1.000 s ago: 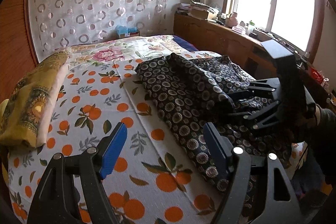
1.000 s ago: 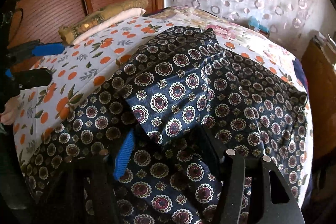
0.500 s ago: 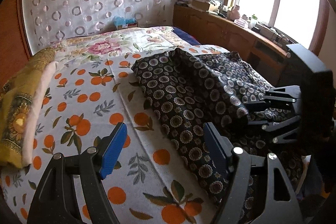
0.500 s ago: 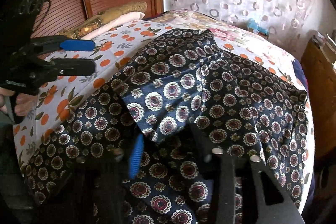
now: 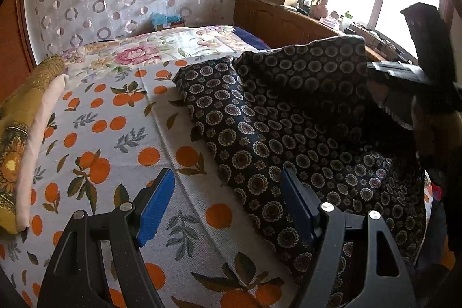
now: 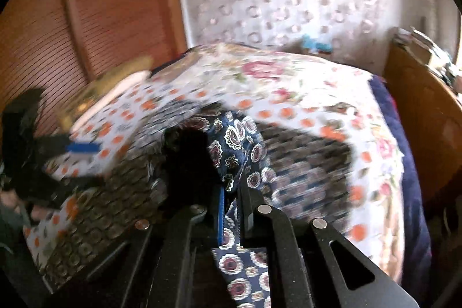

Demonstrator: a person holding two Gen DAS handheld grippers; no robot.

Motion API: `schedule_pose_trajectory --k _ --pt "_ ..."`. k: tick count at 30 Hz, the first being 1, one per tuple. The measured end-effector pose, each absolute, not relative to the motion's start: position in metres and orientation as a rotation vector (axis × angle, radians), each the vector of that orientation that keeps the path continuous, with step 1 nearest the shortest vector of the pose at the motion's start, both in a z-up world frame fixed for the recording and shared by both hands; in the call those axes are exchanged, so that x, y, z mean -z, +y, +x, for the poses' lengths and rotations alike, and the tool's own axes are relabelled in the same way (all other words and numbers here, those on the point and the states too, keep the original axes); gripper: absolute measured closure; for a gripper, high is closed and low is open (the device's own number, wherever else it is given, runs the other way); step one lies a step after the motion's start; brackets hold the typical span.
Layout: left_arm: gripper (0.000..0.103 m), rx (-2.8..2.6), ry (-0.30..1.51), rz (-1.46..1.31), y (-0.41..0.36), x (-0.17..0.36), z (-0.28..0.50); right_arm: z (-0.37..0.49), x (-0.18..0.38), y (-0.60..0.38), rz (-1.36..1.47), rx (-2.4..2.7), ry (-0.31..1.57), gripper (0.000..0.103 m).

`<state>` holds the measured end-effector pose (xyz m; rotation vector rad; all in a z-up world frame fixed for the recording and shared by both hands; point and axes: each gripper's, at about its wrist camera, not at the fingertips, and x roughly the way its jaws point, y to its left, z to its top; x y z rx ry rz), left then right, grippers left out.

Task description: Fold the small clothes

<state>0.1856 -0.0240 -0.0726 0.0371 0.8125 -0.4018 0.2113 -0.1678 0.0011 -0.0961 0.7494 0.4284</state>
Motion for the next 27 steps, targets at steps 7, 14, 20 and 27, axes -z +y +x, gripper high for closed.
schedule_pose_trajectory --k 7,14,20,27 --pt "0.027 0.406 0.840 0.059 -0.030 0.076 0.188 0.254 0.009 -0.217 -0.001 -0.299 0.811 0.086" --pt "0.027 0.394 0.883 0.072 -0.033 0.082 0.193 0.266 0.006 -0.237 0.007 -0.209 0.781 0.080" --pt "0.026 0.383 0.899 0.096 -0.036 0.084 0.195 0.245 -0.004 -0.237 0.010 -0.218 0.751 0.075" --pt "0.022 0.371 0.904 0.145 -0.043 0.087 0.194 0.221 -0.002 -0.222 -0.008 -0.315 0.775 0.059"
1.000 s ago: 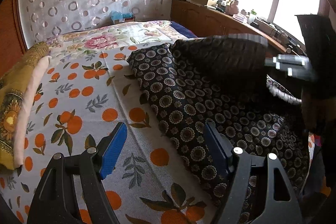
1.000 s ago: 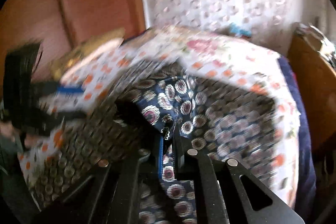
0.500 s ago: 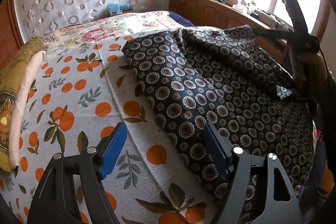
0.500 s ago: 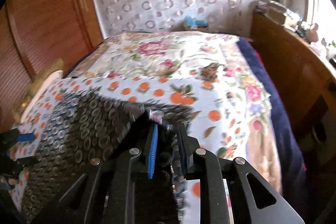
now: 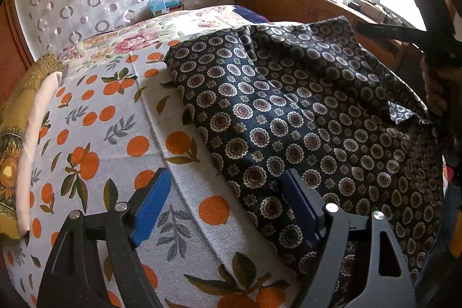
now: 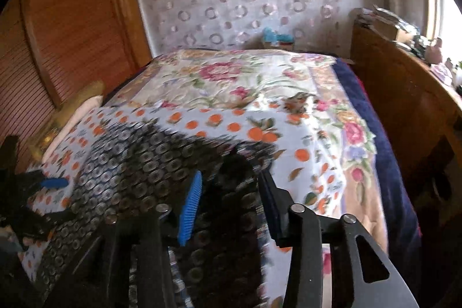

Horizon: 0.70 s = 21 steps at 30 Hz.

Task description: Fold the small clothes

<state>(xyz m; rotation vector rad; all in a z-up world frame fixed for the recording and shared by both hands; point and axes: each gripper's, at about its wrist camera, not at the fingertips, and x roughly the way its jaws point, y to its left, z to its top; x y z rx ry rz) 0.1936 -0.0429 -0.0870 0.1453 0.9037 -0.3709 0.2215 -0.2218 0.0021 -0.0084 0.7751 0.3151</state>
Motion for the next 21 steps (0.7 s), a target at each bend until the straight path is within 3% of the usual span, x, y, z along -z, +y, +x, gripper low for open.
schedule_pose_trajectory --k 7,9,10,19,21 --pt "0.022 0.370 0.904 0.146 -0.042 0.087 0.193 0.228 0.016 -0.206 -0.057 -0.406 0.871 0.059" --pt "0.021 0.371 0.904 0.147 -0.042 0.087 0.193 0.233 0.016 -0.206 -0.056 -0.448 0.868 0.075" --pt "0.021 0.371 0.904 0.147 -0.042 0.087 0.193 0.236 0.014 -0.206 -0.060 -0.472 0.863 0.098" --pt "0.021 0.371 0.904 0.146 -0.042 0.087 0.193 0.277 -0.010 -0.238 -0.141 -0.241 0.771 0.100" --pt "0.021 0.371 0.904 0.146 -0.042 0.087 0.193 0.287 -0.006 -0.243 -0.190 -0.161 0.793 0.095"
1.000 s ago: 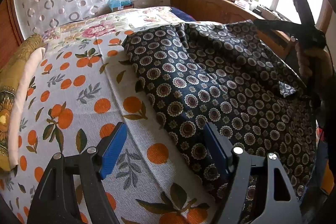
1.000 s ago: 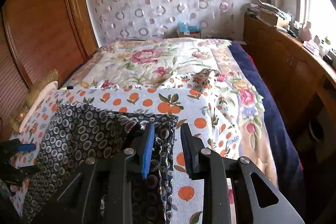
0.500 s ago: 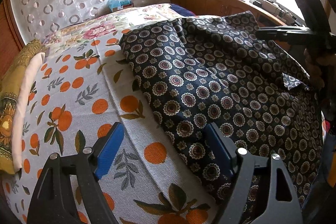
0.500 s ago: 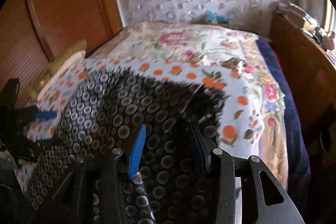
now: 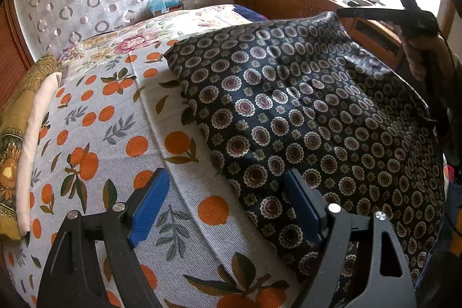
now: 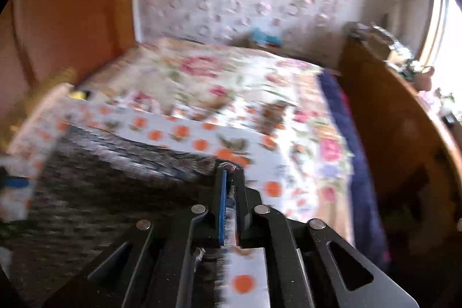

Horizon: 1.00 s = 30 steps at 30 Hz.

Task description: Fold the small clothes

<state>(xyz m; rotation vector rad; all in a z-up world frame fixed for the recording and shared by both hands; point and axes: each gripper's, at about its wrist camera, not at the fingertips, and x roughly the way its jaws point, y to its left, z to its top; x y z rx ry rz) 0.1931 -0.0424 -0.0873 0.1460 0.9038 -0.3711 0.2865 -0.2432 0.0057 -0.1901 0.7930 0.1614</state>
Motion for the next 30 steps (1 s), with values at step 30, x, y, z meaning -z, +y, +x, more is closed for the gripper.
schedule_pose_trajectory --k 30 --pt "0.021 0.380 0.818 0.107 -0.047 0.067 0.140 0.192 0.002 -0.280 -0.137 -0.322 0.862 0.101"
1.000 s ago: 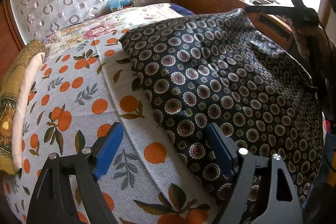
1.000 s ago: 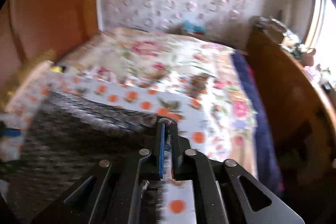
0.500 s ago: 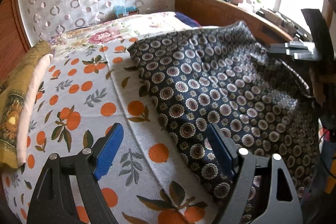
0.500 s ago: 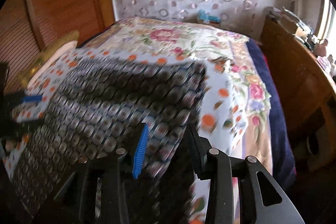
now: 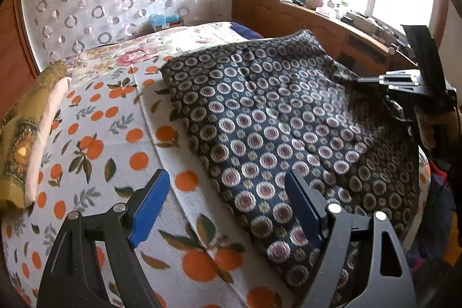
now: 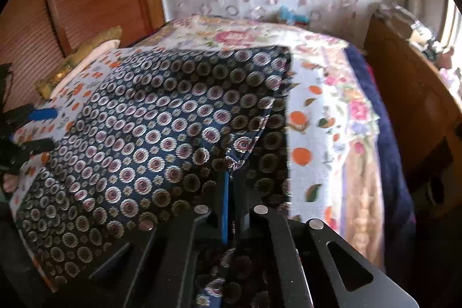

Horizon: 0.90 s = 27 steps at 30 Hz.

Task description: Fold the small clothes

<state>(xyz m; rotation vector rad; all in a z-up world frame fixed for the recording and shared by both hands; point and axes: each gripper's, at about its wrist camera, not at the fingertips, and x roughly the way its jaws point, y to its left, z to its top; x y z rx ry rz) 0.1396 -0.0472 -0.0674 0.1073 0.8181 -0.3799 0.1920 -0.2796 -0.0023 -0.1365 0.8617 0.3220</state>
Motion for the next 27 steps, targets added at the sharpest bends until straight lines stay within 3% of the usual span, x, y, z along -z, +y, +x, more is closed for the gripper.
schedule_pose_trajectory --k 9,11,15,19,27 --pt "0.021 0.376 0.829 0.109 -0.048 0.069 0.121 0.174 -0.007 -0.311 -0.097 -0.202 0.817 0.102" --pt "0.021 0.375 0.826 0.111 -0.048 0.069 0.116 0.169 -0.009 -0.311 -0.094 -0.180 0.818 0.091" --pt "0.021 0.366 0.825 0.120 -0.049 0.070 0.106 0.143 -0.014 -0.294 -0.087 -0.187 0.789 0.081" --pt "0.021 0.362 0.834 0.115 -0.049 0.074 0.100 0.115 -0.015 -0.286 -0.080 -0.207 0.752 0.047" --pt "0.021 0.387 0.856 0.117 -0.052 0.078 0.091 0.076 -0.005 -0.265 -0.089 -0.251 0.756 0.042"
